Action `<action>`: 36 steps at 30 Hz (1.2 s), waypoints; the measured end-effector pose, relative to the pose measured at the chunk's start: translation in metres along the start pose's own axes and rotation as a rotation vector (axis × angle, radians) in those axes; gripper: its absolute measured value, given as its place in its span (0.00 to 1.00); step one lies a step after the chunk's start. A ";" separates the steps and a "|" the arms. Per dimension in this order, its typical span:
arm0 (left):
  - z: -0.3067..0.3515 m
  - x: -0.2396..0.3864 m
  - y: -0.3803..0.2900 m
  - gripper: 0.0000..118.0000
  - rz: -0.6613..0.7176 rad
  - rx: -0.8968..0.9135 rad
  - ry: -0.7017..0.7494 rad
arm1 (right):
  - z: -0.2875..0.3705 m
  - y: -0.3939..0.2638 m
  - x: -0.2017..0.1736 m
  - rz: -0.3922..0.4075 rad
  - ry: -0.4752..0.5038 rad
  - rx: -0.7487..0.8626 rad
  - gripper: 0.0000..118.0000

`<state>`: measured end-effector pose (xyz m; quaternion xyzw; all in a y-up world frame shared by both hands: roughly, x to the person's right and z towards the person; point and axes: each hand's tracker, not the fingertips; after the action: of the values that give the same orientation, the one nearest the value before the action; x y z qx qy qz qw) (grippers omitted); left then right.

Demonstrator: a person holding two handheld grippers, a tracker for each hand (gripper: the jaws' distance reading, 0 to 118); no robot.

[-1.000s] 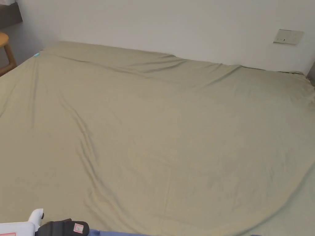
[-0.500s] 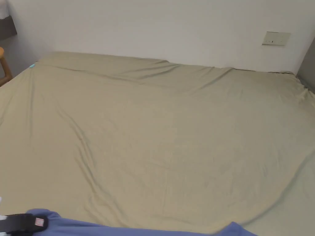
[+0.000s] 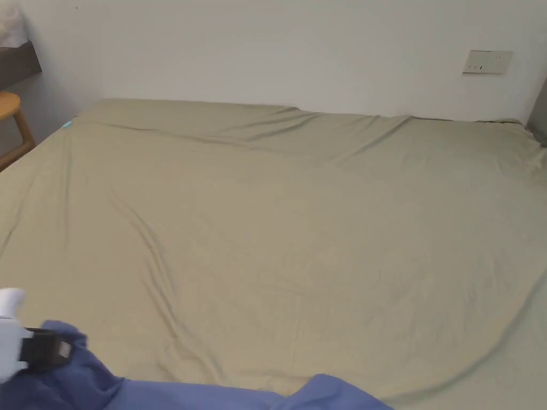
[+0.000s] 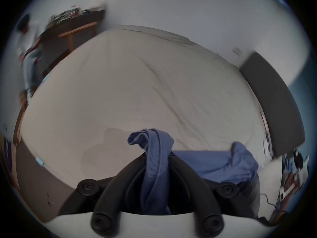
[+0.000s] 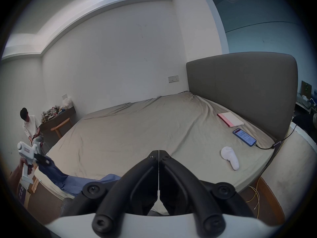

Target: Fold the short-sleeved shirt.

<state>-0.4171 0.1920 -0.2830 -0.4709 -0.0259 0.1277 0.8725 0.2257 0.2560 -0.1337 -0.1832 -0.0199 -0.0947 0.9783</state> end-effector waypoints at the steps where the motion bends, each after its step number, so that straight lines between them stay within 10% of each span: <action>1: -0.012 0.015 -0.003 0.10 0.004 -0.019 -0.032 | -0.001 -0.001 -0.001 0.001 0.006 -0.003 0.07; 11: -0.151 0.065 -0.051 0.19 -0.092 -0.198 -0.013 | -0.001 -0.016 -0.003 0.002 -0.006 -0.049 0.07; 14: -0.131 0.052 -0.038 0.86 0.029 -0.160 -0.188 | 0.000 -0.018 0.006 -0.006 -0.018 -0.063 0.07; 15: -0.120 0.049 -0.034 0.93 0.060 -0.163 -0.240 | 0.000 -0.018 0.009 -0.011 -0.023 -0.064 0.07; 20: -0.065 0.018 -0.013 0.69 0.194 -0.021 -0.202 | 0.002 -0.019 0.019 -0.066 -0.035 -0.060 0.07; 22: -0.065 0.012 -0.014 0.02 0.164 0.038 -0.086 | 0.002 -0.020 0.020 -0.093 -0.031 -0.067 0.07; 36: -0.160 0.107 -0.074 0.01 -0.146 -0.388 -0.237 | 0.001 -0.030 0.011 -0.092 -0.038 -0.117 0.07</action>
<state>-0.2723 0.0490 -0.3189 -0.6082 -0.1861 0.1114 0.7635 0.2306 0.2273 -0.1218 -0.2408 -0.0411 -0.1371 0.9600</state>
